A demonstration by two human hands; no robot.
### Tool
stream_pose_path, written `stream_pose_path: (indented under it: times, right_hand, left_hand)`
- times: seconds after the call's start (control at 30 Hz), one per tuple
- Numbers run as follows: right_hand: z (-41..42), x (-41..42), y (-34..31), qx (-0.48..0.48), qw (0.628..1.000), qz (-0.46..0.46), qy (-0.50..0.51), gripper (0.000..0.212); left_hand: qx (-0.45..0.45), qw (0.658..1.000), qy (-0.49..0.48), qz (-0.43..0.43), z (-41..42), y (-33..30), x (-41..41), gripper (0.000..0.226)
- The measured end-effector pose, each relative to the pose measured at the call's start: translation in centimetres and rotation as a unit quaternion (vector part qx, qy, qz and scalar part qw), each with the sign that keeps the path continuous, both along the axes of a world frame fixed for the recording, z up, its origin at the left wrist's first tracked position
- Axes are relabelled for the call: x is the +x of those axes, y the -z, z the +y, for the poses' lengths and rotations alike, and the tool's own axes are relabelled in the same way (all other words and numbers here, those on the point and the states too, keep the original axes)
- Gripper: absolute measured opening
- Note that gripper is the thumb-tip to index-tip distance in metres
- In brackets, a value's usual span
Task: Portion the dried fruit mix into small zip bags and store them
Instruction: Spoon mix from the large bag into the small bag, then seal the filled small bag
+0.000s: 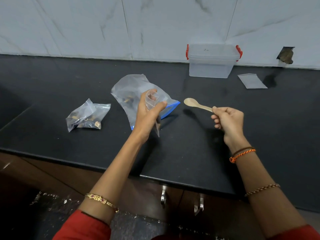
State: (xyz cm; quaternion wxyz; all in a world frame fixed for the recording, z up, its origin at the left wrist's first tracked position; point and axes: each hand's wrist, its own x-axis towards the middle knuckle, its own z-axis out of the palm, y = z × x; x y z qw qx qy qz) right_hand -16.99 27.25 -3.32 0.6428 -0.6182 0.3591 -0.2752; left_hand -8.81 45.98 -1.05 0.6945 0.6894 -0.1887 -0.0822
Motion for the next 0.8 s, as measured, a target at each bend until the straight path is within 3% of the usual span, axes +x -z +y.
stream_pose_path:
  times: [0.27, 0.43, 0.53, 0.67, 0.8]
  right_hand:
    - [-0.1, 0.9, 1.7, -0.040, 0.999, 0.026, 0.024, 0.014]
    - [0.1, 0.6, 2.2, -0.209, 0.974, 0.089, 0.022, 0.015]
    - [0.0, 0.4, 2.2, -0.300, 0.944, 0.136, 0.021, 0.027]
    - [1.0, -0.2, 1.5, -0.362, 0.931, 0.026, 0.040, 0.017]
    - [2.6, -0.4, 1.2, -0.289, 0.947, -0.078, -0.121, 0.009]
  left_hand:
    - [0.020, 0.999, -0.029, -0.014, -2.2, 0.5, -0.4, 0.051]
    - [0.027, 0.999, -0.036, -0.026, -3.3, 1.2, -0.7, 0.053]
    - [0.024, 0.999, -0.027, -0.028, -3.9, 1.5, -0.9, 0.058]
    - [0.015, 1.000, -0.018, -0.007, -4.6, 2.2, -1.1, 0.060]
    - [0.008, 0.999, 0.021, 0.038, -5.3, 2.9, -1.5, 0.078]
